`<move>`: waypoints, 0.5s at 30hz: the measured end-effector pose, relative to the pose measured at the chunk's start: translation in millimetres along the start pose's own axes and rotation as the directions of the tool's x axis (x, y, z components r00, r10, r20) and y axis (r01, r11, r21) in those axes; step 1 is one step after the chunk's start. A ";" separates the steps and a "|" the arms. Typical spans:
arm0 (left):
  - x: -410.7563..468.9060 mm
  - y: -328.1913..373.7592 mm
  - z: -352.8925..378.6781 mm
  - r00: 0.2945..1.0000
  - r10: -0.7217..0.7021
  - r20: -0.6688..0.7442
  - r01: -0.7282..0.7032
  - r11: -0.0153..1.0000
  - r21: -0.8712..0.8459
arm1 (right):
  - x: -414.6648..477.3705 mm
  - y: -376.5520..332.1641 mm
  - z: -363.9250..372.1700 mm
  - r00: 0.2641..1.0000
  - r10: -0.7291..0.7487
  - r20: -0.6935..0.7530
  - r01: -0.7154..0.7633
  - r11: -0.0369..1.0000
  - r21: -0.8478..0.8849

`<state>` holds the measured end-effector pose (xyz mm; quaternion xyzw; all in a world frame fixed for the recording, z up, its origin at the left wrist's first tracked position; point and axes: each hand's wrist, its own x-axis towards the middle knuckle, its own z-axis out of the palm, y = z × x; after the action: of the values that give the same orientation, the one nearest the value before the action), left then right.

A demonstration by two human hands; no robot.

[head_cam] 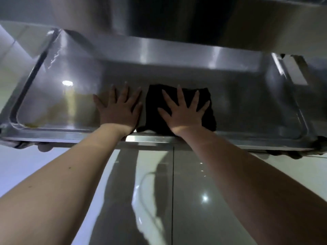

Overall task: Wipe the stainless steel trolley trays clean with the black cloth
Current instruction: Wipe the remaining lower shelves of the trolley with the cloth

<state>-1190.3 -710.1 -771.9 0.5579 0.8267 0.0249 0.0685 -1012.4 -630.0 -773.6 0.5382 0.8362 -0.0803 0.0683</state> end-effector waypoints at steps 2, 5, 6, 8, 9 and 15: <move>2.9 -1.1 1.7 1.000 -0.004 -0.009 0.004 1.000 -0.014 | 52.2 -4.2 -16.1 0.999 0.044 -0.006 -0.043 0.998 0.054; 4.5 -2.8 4.4 0.999 -0.012 -0.036 0.011 0.999 -0.038 | 99.1 -7.8 -39.8 0.993 0.110 0.050 -0.115 0.987 0.116; 3.4 -2.5 5.1 0.999 -0.016 -0.041 0.014 0.999 -0.042 | 97.2 -8.7 -41.1 0.992 0.115 0.060 -0.121 0.986 0.113; 2.4 -1.4 5.2 0.999 -0.024 -0.041 0.022 0.998 -0.052 | 66.6 -7.4 -33.7 0.992 0.102 0.069 -0.109 0.988 0.109; 2.1 -0.7 5.1 0.999 -0.025 -0.041 0.023 0.998 -0.058 | 40.2 -4.9 -25.0 0.993 0.094 0.066 -0.100 0.990 0.100; 2.8 0.2 3.5 0.999 -0.018 -0.046 0.015 0.997 -0.070 | -40.3 6.9 5.4 0.995 0.081 0.062 -0.081 0.997 0.004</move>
<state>-1190.6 -707.5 -775.6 0.5477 0.8312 0.0661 0.0689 -989.4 -664.2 -771.2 0.5691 0.8109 -0.0969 0.0956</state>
